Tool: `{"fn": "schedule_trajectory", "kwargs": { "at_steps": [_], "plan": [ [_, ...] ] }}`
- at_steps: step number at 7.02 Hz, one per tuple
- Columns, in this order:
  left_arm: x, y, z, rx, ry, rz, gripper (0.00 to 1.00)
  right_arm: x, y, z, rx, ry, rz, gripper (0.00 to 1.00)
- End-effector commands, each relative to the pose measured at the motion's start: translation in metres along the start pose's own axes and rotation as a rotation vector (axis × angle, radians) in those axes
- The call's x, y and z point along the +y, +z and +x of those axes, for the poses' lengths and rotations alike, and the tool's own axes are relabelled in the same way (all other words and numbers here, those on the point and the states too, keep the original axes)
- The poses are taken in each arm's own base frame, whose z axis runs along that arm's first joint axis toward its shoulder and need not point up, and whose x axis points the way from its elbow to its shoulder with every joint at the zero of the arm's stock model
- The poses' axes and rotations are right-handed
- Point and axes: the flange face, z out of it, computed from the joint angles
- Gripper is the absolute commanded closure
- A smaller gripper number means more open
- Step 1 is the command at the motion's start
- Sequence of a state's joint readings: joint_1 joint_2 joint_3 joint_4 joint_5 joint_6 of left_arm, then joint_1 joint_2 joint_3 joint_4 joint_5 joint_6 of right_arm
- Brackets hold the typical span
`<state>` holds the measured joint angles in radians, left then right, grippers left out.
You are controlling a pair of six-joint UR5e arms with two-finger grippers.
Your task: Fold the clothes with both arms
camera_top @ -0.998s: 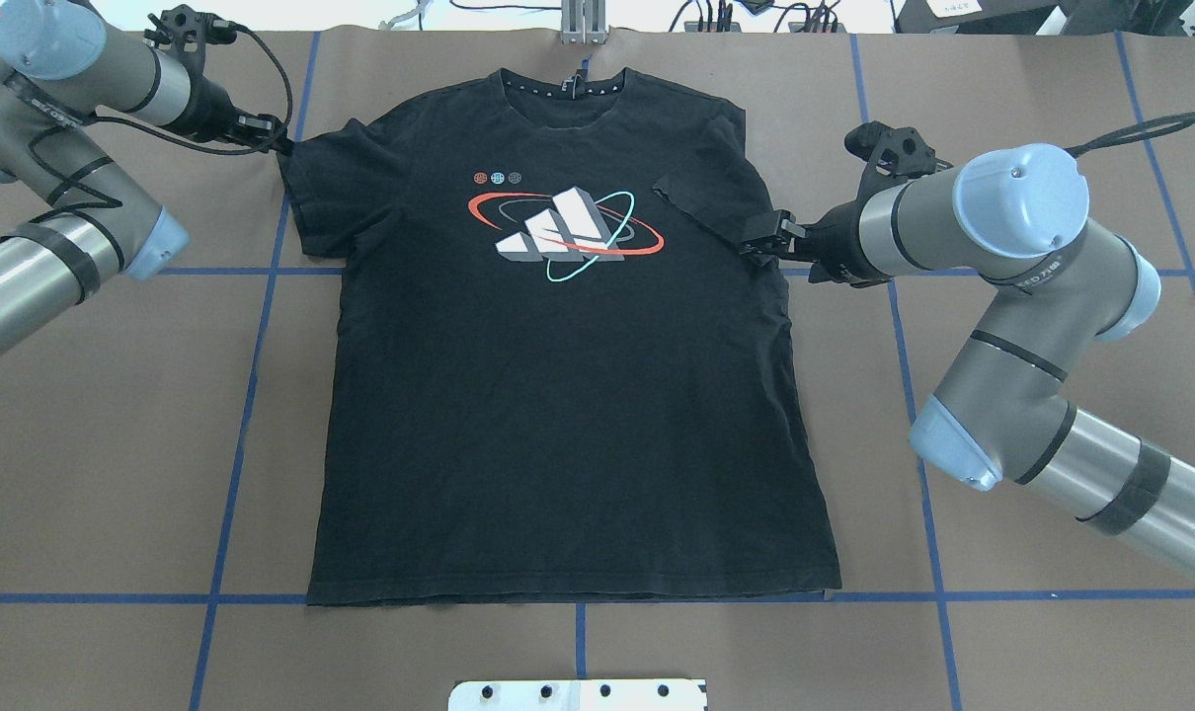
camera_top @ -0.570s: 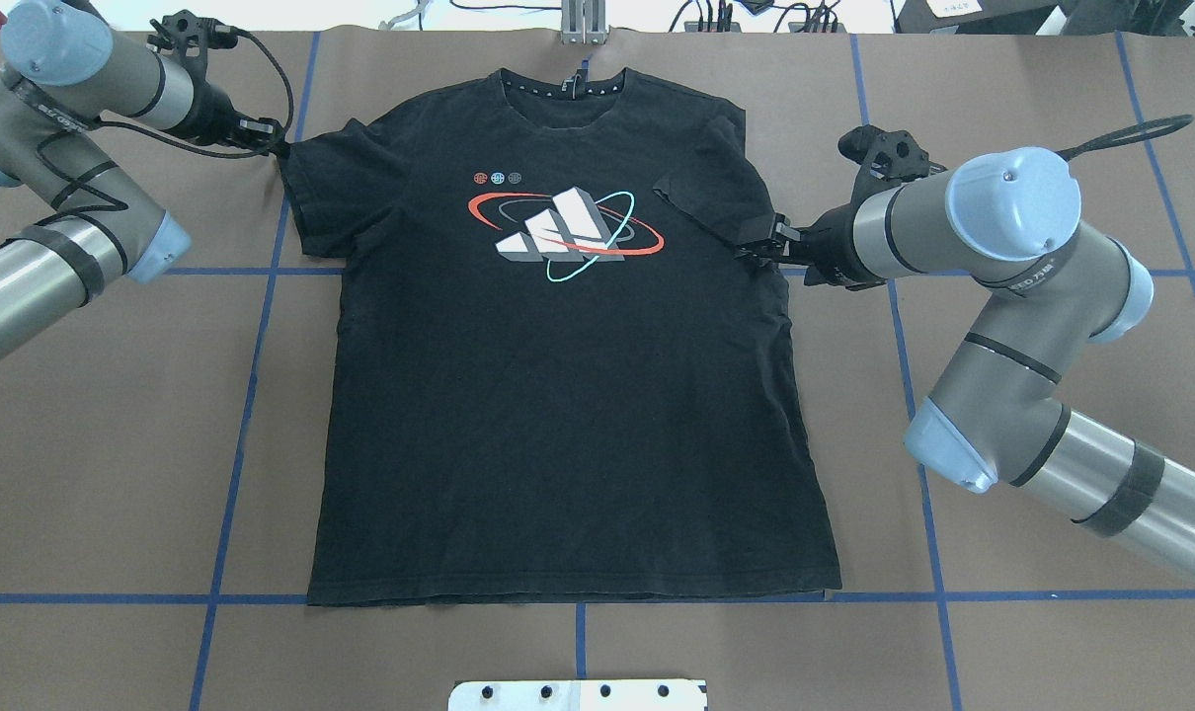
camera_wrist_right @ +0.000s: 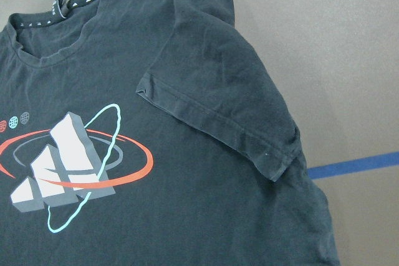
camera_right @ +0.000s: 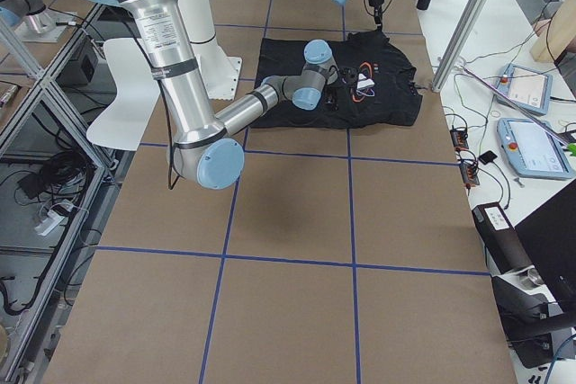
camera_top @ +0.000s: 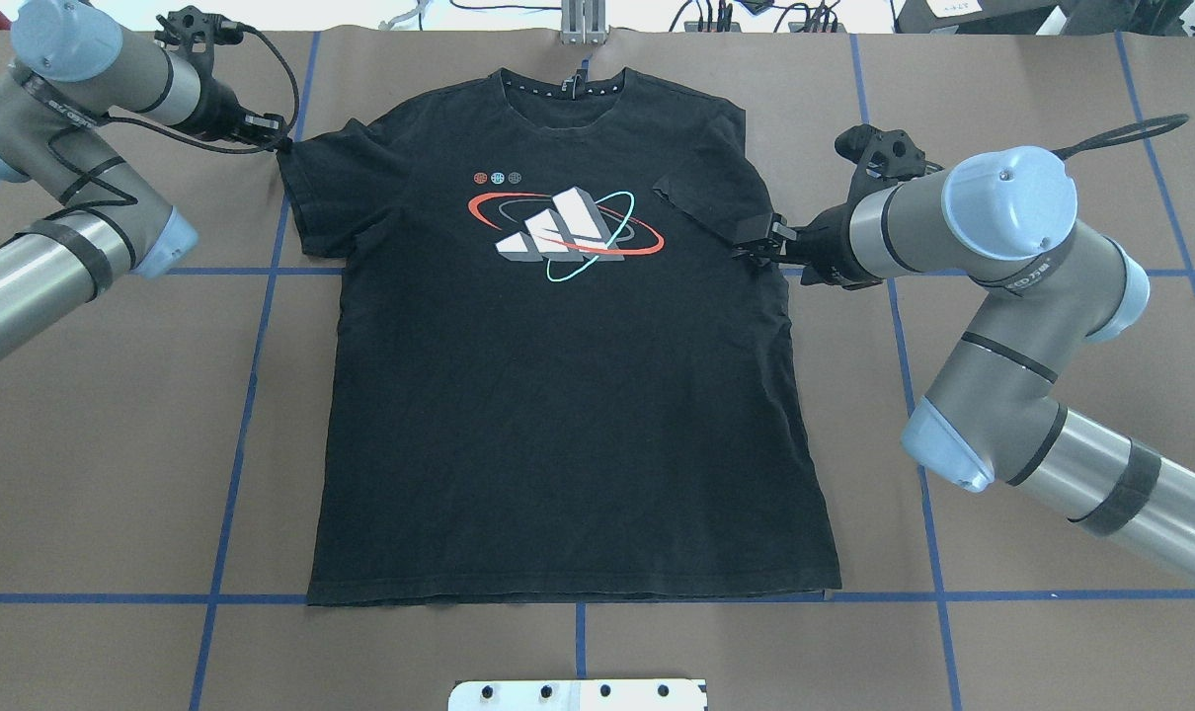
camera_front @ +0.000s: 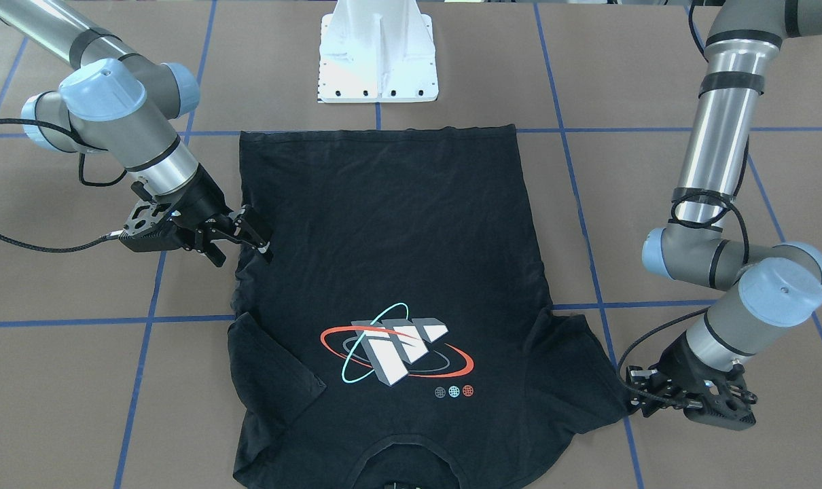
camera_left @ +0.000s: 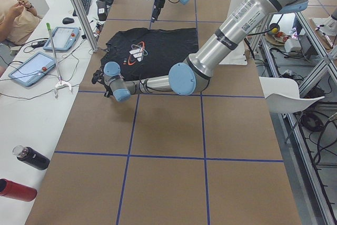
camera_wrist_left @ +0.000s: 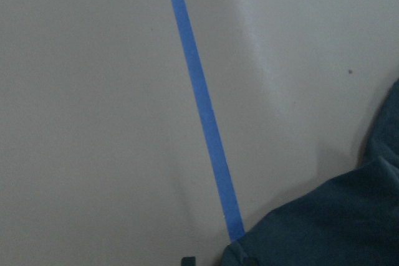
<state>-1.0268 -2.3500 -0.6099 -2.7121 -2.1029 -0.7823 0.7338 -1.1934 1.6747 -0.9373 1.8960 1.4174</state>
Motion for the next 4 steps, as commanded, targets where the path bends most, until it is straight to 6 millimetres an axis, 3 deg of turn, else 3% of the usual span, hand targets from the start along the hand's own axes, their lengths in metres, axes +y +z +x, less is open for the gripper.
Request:
{"fn": "schedule_trajectory", "kwargs": {
  "at_steps": [1, 2, 4],
  "plan": [
    [0.0013, 0.0015, 0.0, -0.002, 0.0, -0.002, 0.78, 0.001, 0.0008, -0.0009, 0.0, -0.001, -0.002, 0.0],
    [0.0016, 0.0019, 0.0014, 0.0, 0.001, -0.002, 1.0, 0.0024, 0.0031, -0.0001, 0.004, 0.001, -0.005, 0.01],
    [-0.0021, -0.0036, 0.0076, 0.027, -0.003, -0.011, 1.0, 0.0016, 0.0052, 0.001, 0.007, 0.002, -0.003, 0.01]
  ]
}}
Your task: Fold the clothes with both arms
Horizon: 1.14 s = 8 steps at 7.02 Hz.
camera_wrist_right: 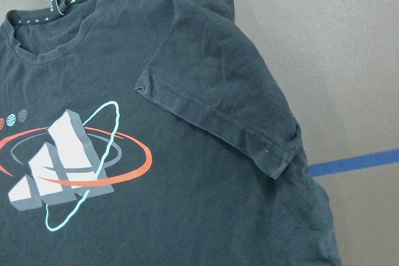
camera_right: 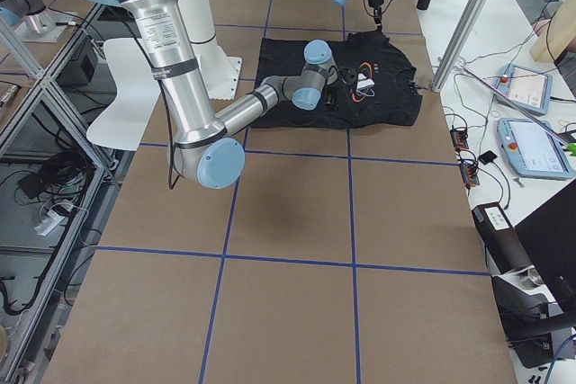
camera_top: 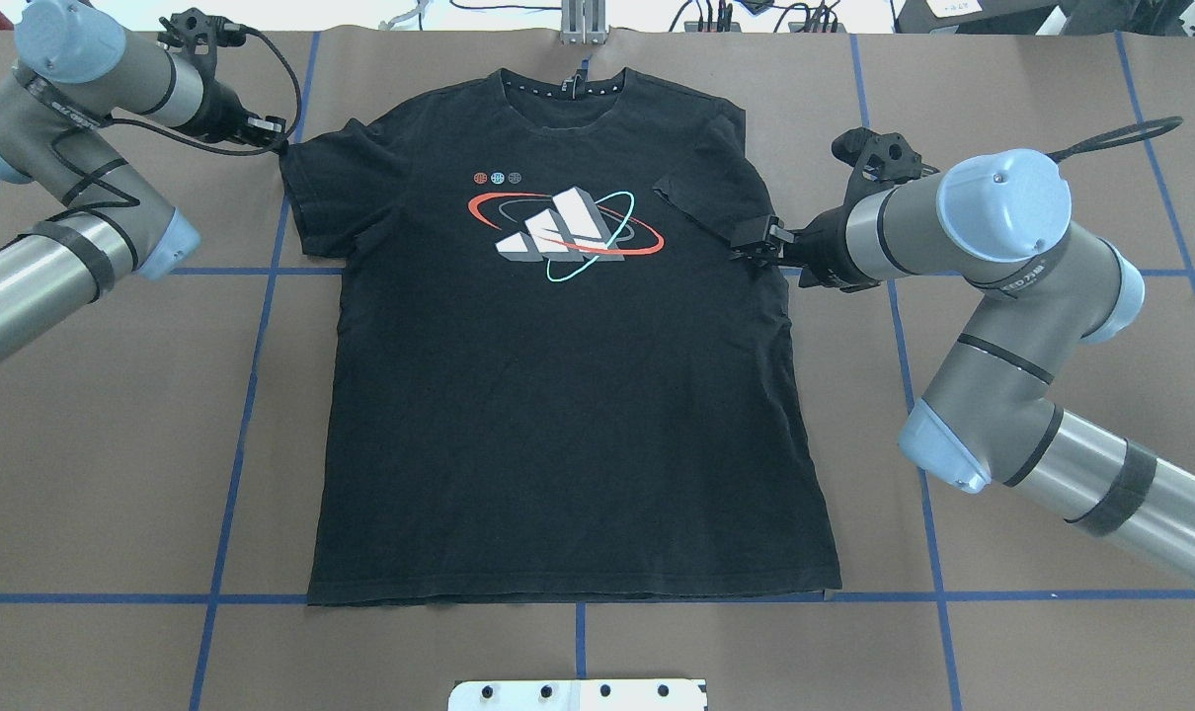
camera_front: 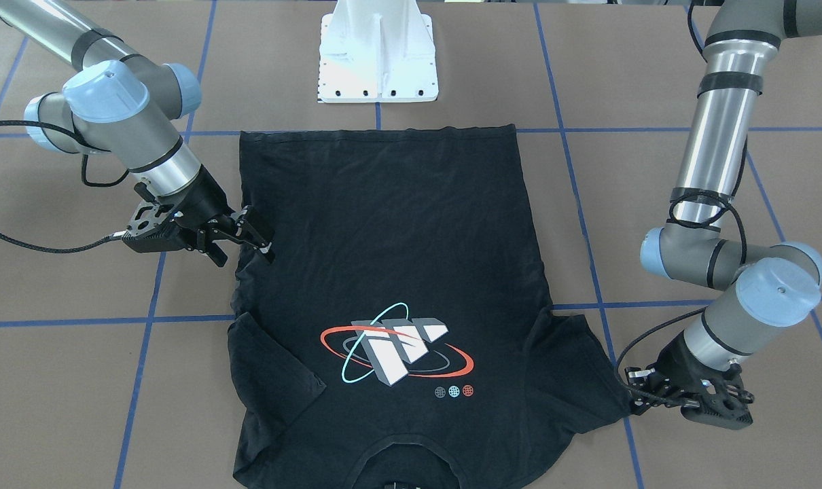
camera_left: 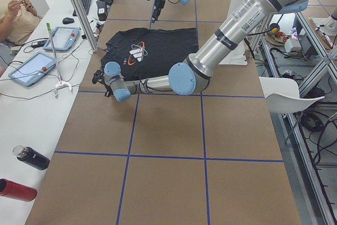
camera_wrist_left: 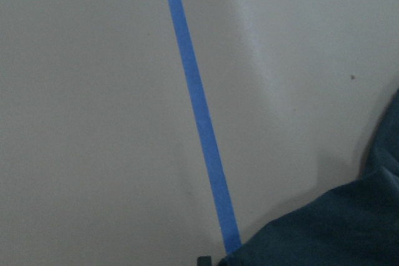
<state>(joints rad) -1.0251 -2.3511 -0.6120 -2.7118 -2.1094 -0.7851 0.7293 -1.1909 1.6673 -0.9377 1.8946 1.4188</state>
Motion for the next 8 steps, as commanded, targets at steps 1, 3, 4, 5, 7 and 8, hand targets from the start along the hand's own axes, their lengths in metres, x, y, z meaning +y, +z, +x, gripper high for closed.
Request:
{"fn": "schedule_trajectory", "kwargs": {
  "at_steps": [1, 3, 4, 5, 7, 8],
  "plan": [
    [-0.012, -0.022, 0.029, 0.094, -0.013, -0.018, 1.0, 0.0, 0.001, -0.001, 0.001, -0.001, 0.003, 0.01],
    [-0.015, -0.081, 0.099, 0.214, -0.109, 0.015, 1.0, 0.004, 0.003, -0.003, -0.002, -0.004, -0.002, 0.01],
    [-0.013, -0.079, 0.137, 0.245, -0.168, -0.004, 1.0, 0.003, 0.005, 0.0, 0.005, -0.003, -0.004, 0.0],
    [-0.006, -0.064, 0.177, 0.26, -0.181, -0.015, 1.0, 0.003, 0.008, 0.0, 0.007, -0.001, -0.004, 0.01],
    [-0.013, -0.035, 0.187, 0.181, -0.196, 0.065, 1.0, 0.002, 0.012, -0.001, 0.01, 0.001, -0.006, 0.01],
    [-0.018, -0.029, 0.187, 0.156, -0.202, 0.091, 1.0, 0.002, 0.015, 0.001, 0.014, 0.003, -0.008, 0.0]
  ]
}}
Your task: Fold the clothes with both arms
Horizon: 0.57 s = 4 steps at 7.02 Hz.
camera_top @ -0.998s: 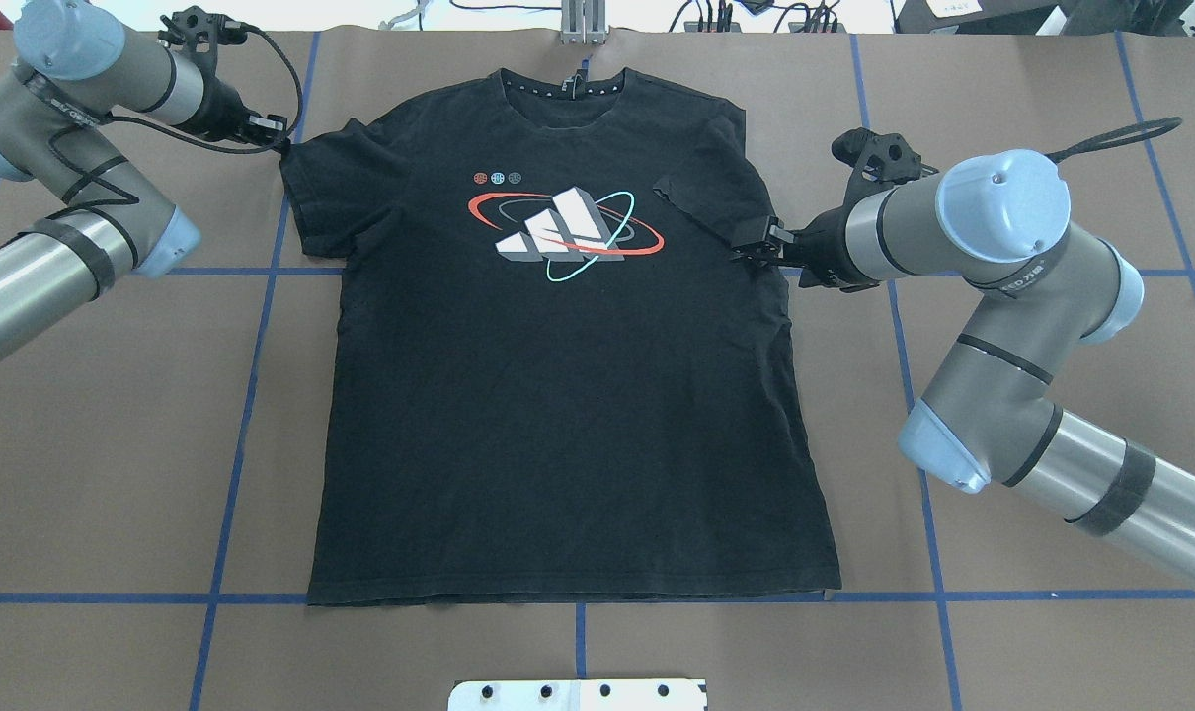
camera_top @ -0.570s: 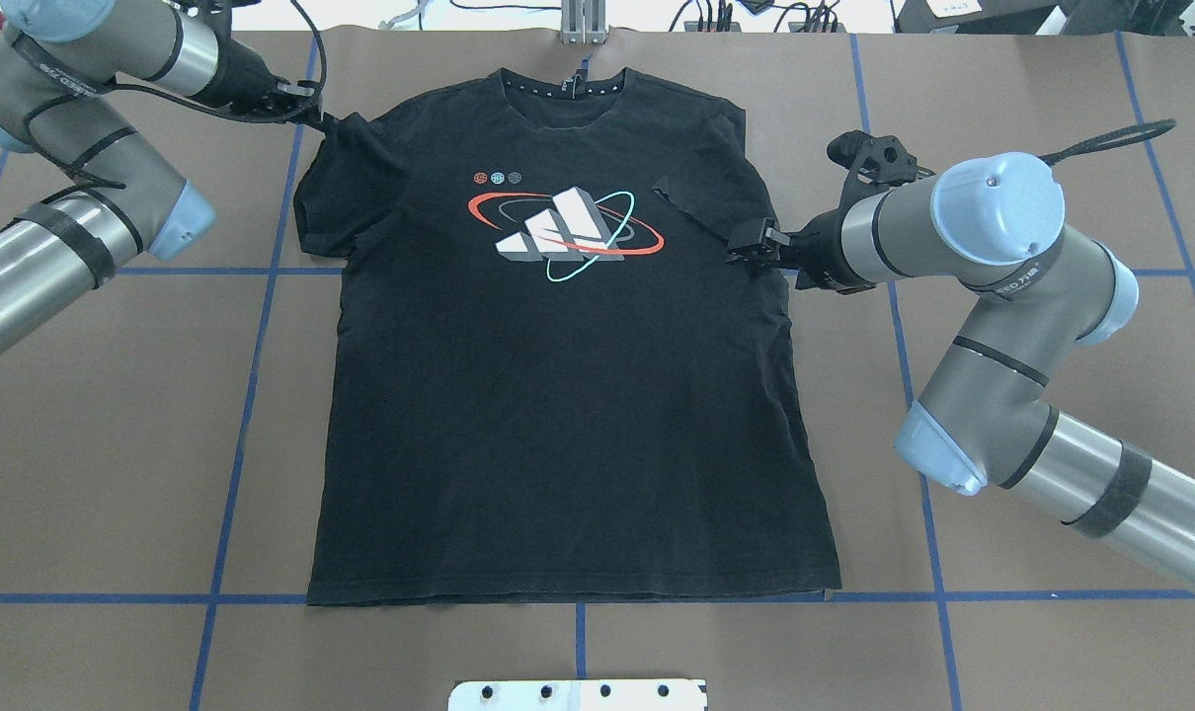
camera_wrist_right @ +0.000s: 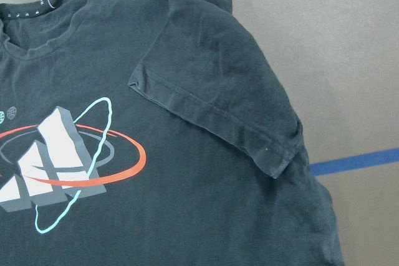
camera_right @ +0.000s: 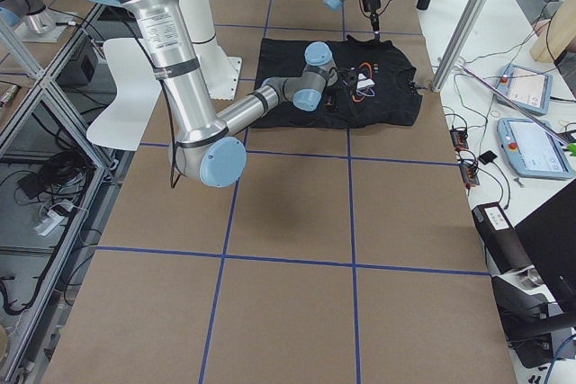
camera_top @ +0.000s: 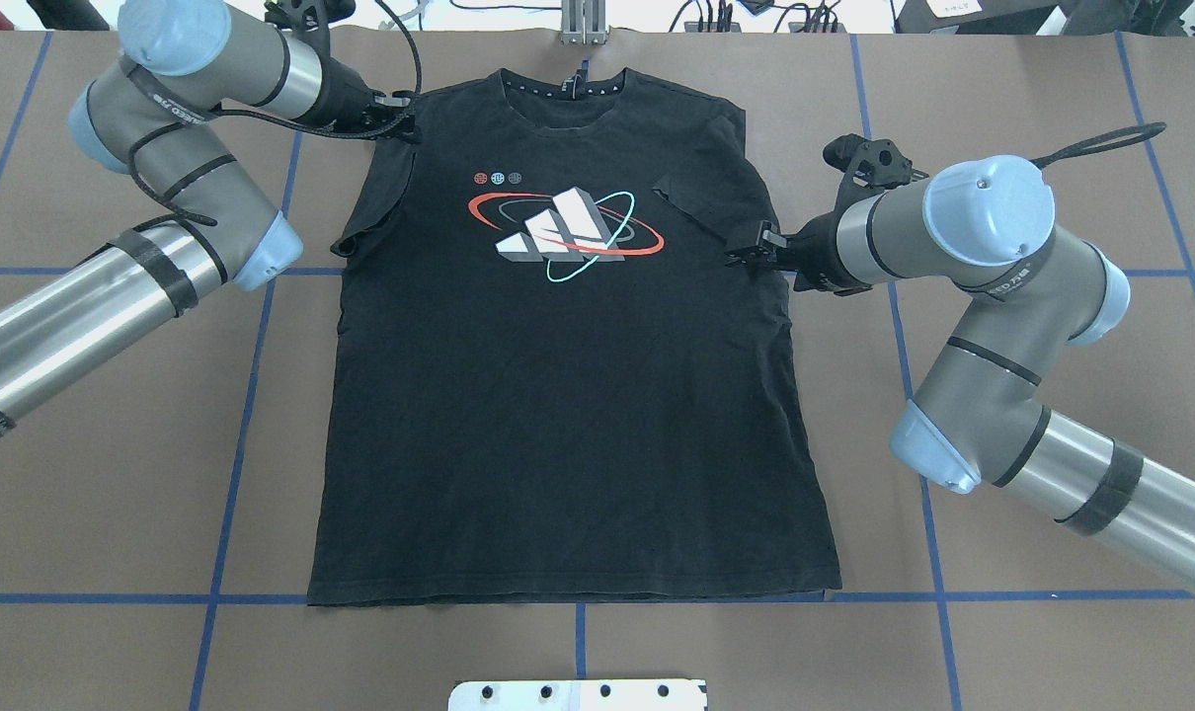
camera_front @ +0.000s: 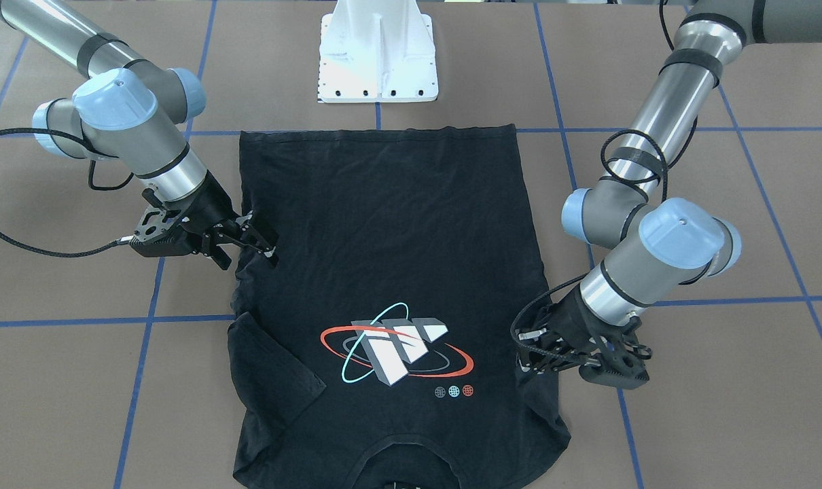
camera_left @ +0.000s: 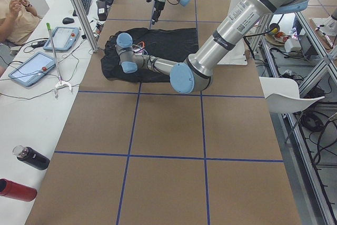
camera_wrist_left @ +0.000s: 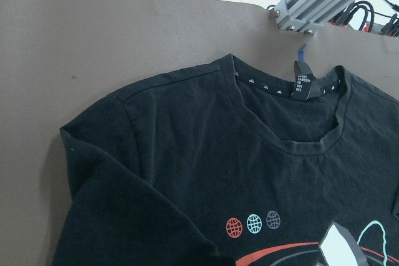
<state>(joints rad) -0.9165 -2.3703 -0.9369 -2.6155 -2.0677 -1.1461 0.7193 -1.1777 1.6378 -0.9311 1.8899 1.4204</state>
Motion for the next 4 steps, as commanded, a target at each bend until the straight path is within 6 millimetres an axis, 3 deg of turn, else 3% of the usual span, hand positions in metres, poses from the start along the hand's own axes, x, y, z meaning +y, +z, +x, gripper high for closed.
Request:
{"fn": "schedule_trajectory", "kwargs": {
  "at_steps": [1, 3, 4],
  "plan": [
    [-0.015, 0.021, 0.012, -0.045, -0.008, 0.045, 1.0, 0.0, 0.004, 0.002, 0.006, 0.003, -0.002, 0.01],
    [-0.019, 0.029, 0.02, -0.055, -0.01, 0.056, 1.0, 0.001, 0.004, 0.001, 0.003, 0.001, -0.003, 0.01],
    [-0.01, 0.035, 0.02, -0.061, -0.006, 0.06, 0.58, 0.001, 0.004, 0.002, 0.006, 0.004, -0.003, 0.0]
  ]
}}
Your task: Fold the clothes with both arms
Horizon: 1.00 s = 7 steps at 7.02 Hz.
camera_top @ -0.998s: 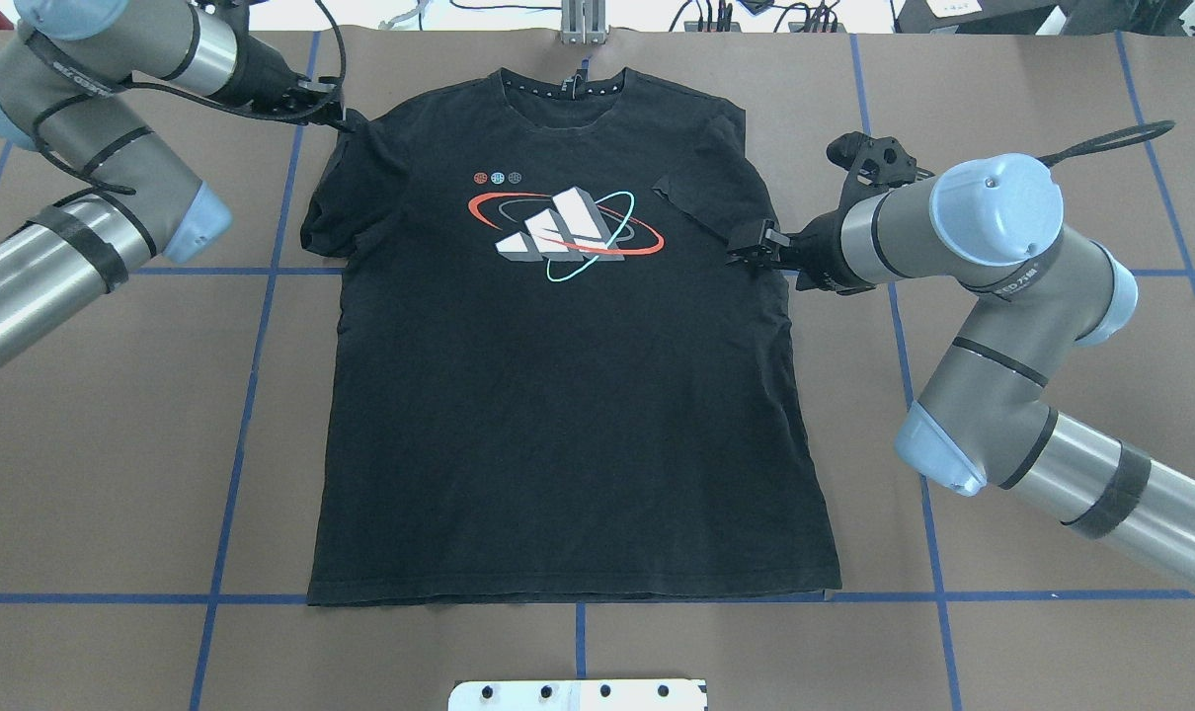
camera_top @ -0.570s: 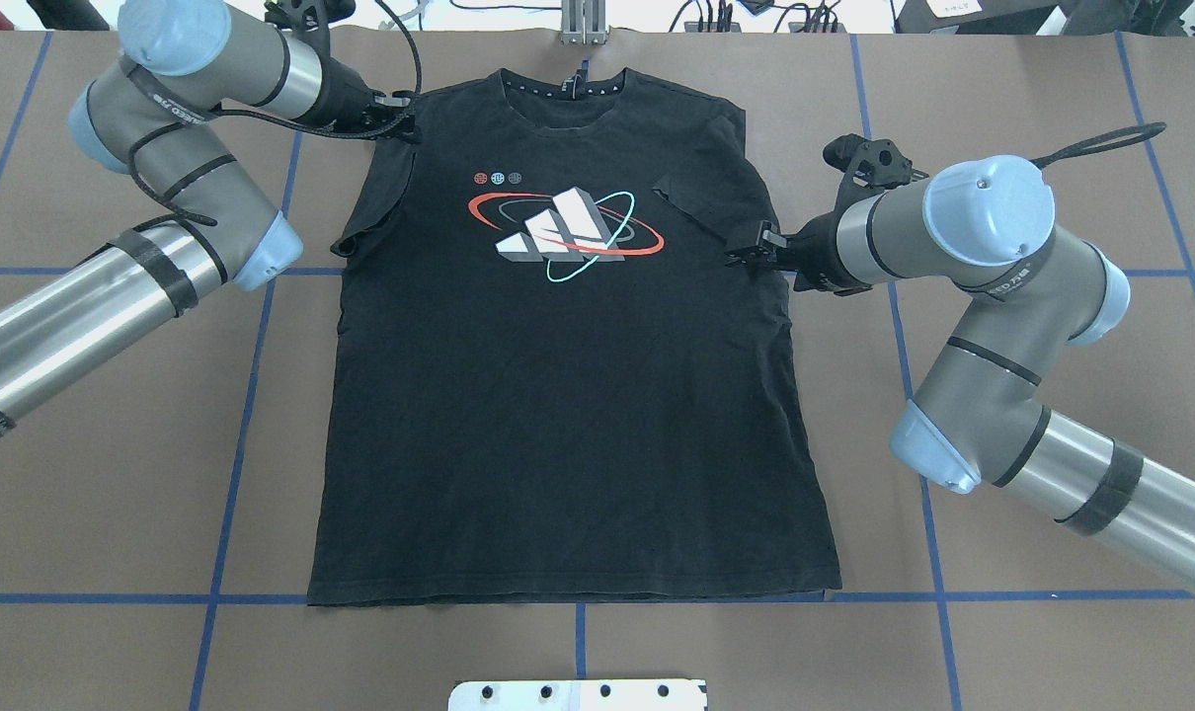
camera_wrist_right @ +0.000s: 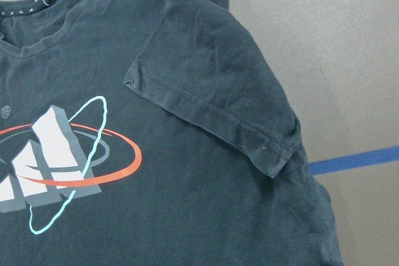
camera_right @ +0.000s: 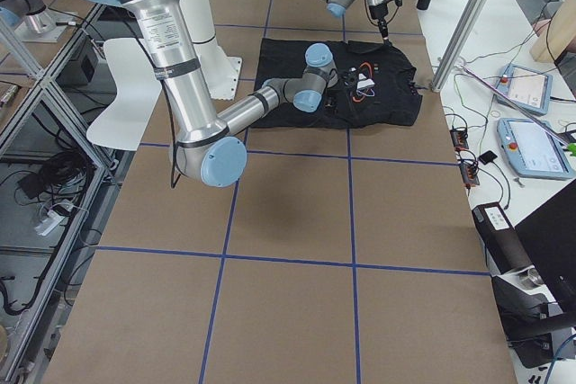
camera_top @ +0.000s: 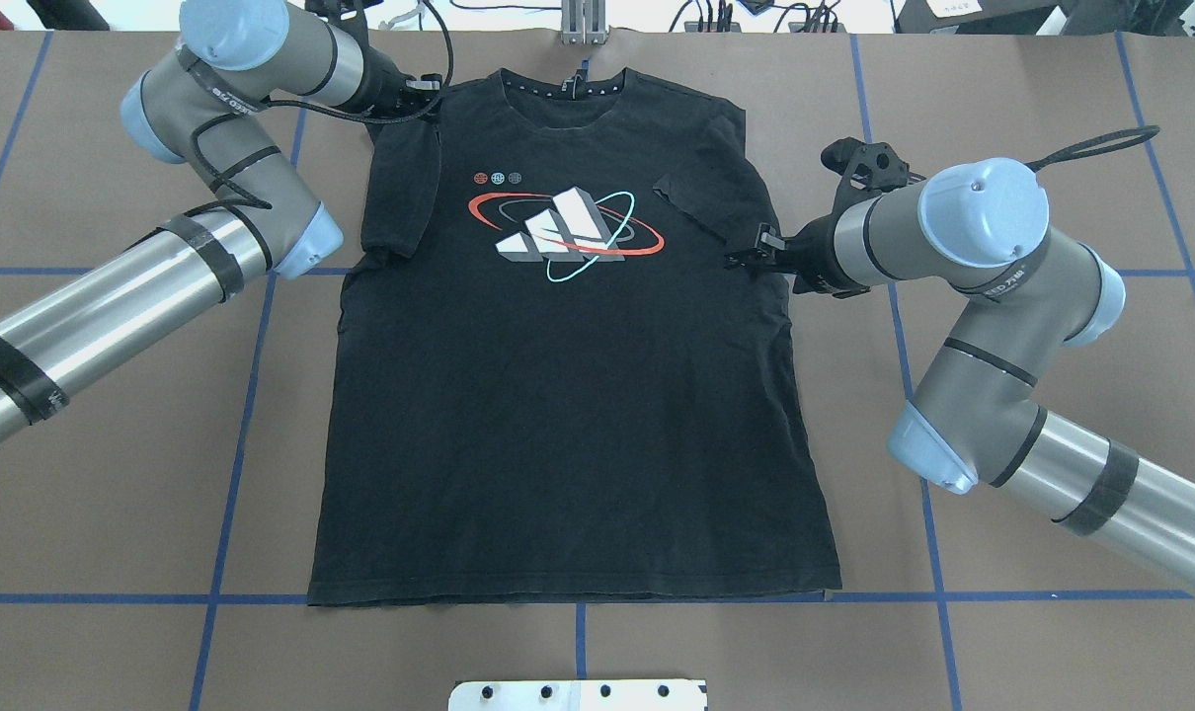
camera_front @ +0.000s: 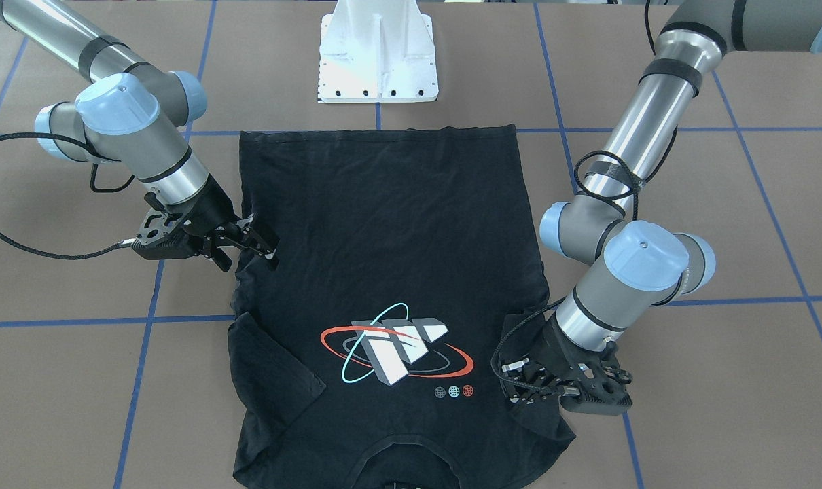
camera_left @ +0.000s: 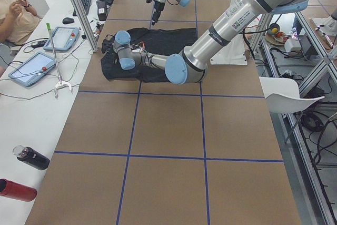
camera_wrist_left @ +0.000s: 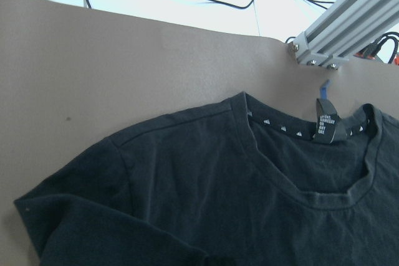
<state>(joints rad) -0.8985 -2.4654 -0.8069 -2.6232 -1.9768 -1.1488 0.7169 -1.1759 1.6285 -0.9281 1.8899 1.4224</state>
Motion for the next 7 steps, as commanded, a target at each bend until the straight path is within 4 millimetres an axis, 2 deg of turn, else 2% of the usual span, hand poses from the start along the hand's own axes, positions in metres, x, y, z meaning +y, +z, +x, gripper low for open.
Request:
{"fn": "schedule_trajectory", "kwargs": {
  "at_steps": [1, 2, 3, 4, 5, 6, 7],
  "plan": [
    [0.012, 0.005, 0.006, 0.012, 0.012, 0.007, 0.02, 0.001, 0.0, 0.0, 0.0, 0.003, -0.002, 0.01],
    [0.019, -0.013, 0.007, 0.049, 0.02, 0.021, 0.01, 0.002, -0.001, -0.002, 0.0, 0.012, -0.002, 0.0],
    [0.035, -0.04, 0.006, 0.094, 0.04, 0.03, 0.01, 0.01, -0.005, -0.011, -0.013, 0.027, 0.005, 0.01],
    [0.064, -0.059, 0.006, 0.132, 0.059, 0.021, 0.01, 0.037, -0.008, -0.021, 0.003, 0.171, 0.013, 0.01],
    [0.081, -0.077, 0.01, 0.166, 0.013, 0.009, 0.01, 0.086, -0.016, -0.034, 0.089, 0.256, 0.012, 0.01],
    [0.093, -0.097, 0.01, 0.203, -0.028, -0.016, 0.01, 0.144, -0.035, -0.024, 0.177, 0.24, 0.038, 0.01],
    [0.107, -0.123, 0.005, 0.234, -0.016, -0.011, 0.0, 0.179, -0.027, 0.008, 0.238, 0.355, 0.033, 0.02]
  ]
}}
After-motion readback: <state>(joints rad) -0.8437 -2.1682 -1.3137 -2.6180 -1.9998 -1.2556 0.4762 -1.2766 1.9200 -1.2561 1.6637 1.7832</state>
